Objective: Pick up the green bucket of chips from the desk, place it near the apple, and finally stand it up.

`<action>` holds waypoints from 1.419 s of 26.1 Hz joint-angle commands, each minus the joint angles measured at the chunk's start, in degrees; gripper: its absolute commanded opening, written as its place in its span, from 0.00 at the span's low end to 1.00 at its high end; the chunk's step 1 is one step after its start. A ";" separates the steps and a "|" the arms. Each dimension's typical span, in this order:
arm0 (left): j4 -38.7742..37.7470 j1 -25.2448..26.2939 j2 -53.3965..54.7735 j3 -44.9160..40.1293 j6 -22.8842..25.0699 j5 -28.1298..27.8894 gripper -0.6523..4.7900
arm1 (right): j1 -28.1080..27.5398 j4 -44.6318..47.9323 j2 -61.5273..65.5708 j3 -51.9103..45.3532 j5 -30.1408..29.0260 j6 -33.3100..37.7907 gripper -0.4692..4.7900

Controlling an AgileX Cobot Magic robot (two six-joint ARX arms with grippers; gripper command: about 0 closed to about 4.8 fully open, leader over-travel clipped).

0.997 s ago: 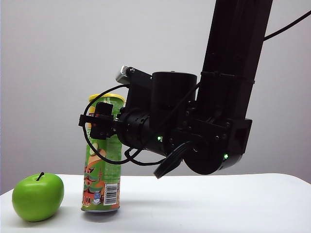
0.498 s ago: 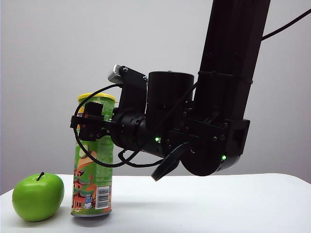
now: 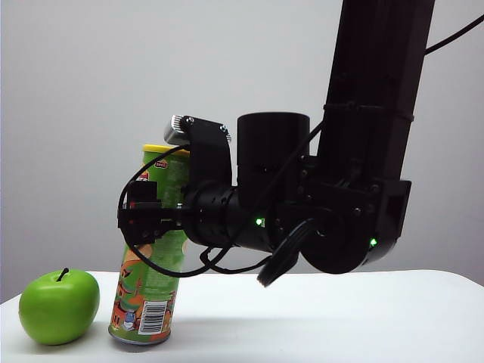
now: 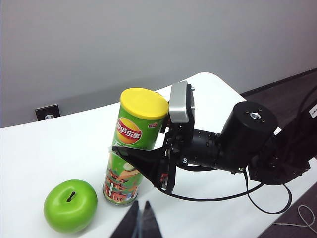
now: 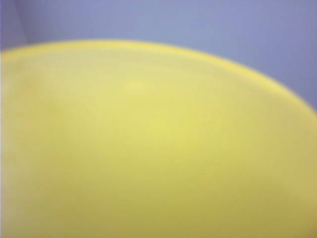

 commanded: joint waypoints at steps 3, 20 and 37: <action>0.02 0.07 -0.07 0.07 0.00 0.28 0.11 | 0.00 0.90 -1.18 -0.02 0.07 -0.46 0.94; -1.22 0.04 -0.07 0.04 0.02 0.31 0.11 | 0.59 0.00 -1.29 -0.02 0.07 -9.79 0.89; -1.18 0.04 -0.07 0.07 0.04 0.48 0.11 | 0.59 1.20 -7.54 -10.97 -0.33 -1.84 1.00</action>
